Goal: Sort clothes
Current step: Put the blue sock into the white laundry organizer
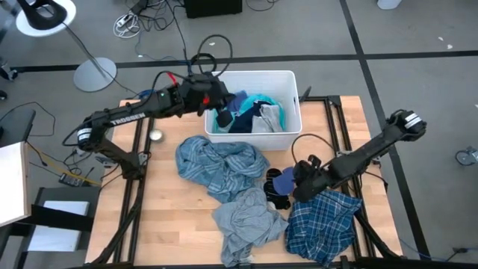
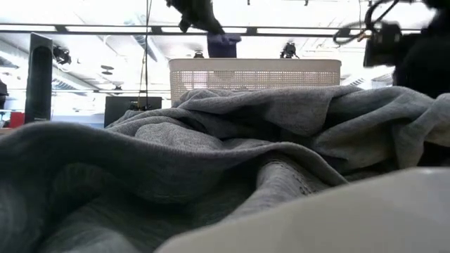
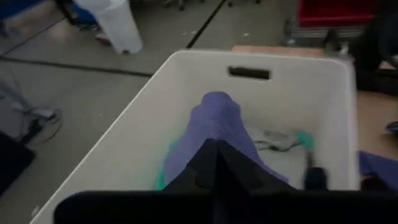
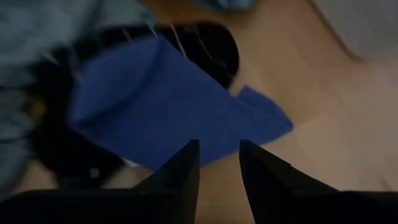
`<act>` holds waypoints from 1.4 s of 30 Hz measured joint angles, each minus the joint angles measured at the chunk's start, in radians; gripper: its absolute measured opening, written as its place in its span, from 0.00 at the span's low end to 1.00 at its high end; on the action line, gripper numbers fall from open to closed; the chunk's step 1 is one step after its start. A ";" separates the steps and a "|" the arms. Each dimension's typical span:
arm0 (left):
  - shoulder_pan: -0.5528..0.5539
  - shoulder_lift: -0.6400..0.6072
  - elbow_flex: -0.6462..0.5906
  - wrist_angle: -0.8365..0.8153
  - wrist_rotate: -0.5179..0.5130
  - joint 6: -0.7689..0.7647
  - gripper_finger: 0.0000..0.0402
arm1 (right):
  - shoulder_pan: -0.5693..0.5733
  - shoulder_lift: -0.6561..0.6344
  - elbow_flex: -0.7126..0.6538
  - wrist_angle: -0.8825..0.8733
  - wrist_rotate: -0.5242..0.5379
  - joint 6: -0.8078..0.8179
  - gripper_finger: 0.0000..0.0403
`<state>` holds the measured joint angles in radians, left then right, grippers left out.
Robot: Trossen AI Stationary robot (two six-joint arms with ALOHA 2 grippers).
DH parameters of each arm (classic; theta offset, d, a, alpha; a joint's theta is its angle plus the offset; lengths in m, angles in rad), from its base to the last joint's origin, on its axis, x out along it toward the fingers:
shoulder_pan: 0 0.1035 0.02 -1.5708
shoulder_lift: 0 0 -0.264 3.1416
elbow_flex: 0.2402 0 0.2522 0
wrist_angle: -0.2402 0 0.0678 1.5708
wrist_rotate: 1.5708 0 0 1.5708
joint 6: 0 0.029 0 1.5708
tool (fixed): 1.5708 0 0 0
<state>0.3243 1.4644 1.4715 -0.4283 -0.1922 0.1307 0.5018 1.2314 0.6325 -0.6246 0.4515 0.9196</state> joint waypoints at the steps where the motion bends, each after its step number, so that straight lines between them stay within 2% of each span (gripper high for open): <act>1: 0.010 0.003 -0.001 -0.014 0.004 0.000 0.05 | -0.004 0.022 -0.013 0.018 -0.001 0.012 0.28; 5: 0.027 0.014 -0.005 -0.022 0.054 -0.002 0.12 | -0.027 0.106 -0.051 0.070 0.000 0.053 0.28; 11: 0.027 0.009 -0.005 -0.070 0.065 -0.005 0.25 | -0.062 0.227 -0.049 0.182 0.011 0.016 0.27; 13: 0.011 0.003 -0.005 -0.106 0.069 -0.015 0.28 | -0.072 0.250 -0.045 0.189 -0.004 0.014 0.21; 16: -0.030 -0.009 -0.004 -0.166 0.143 -0.020 0.29 | -0.071 0.235 -0.036 0.183 -0.004 -0.020 0.04; 19: -0.101 -0.008 -0.004 -0.218 0.178 -0.029 0.29 | -0.067 0.172 -0.003 0.062 -0.005 -0.024 0.02; 23: -0.220 -0.002 -0.004 -0.218 0.165 -0.037 0.28 | -0.063 0.053 0.126 -0.160 0.033 -0.020 0.01; 27: -0.330 0.036 -0.004 -0.167 0.127 -0.037 0.26 | -0.045 -0.039 0.319 -0.384 0.128 -0.031 0.01; 32: -0.391 0.146 -0.003 -0.084 0.105 -0.037 0.25 | -0.051 -0.055 0.594 -0.646 0.273 -0.102 0.00; 37: -0.405 0.296 -0.004 0.021 0.108 -0.033 0.25 | -0.128 -0.027 0.827 -0.704 0.407 -0.274 0.00; 42: -0.406 0.436 -0.004 0.218 0.129 -0.016 0.25 | -0.276 -0.001 0.941 -0.614 0.417 -0.515 0.00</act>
<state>-0.0814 1.9008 1.4677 -0.2099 -0.0634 0.1143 0.2261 1.2306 1.5734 -1.2388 0.8680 0.4047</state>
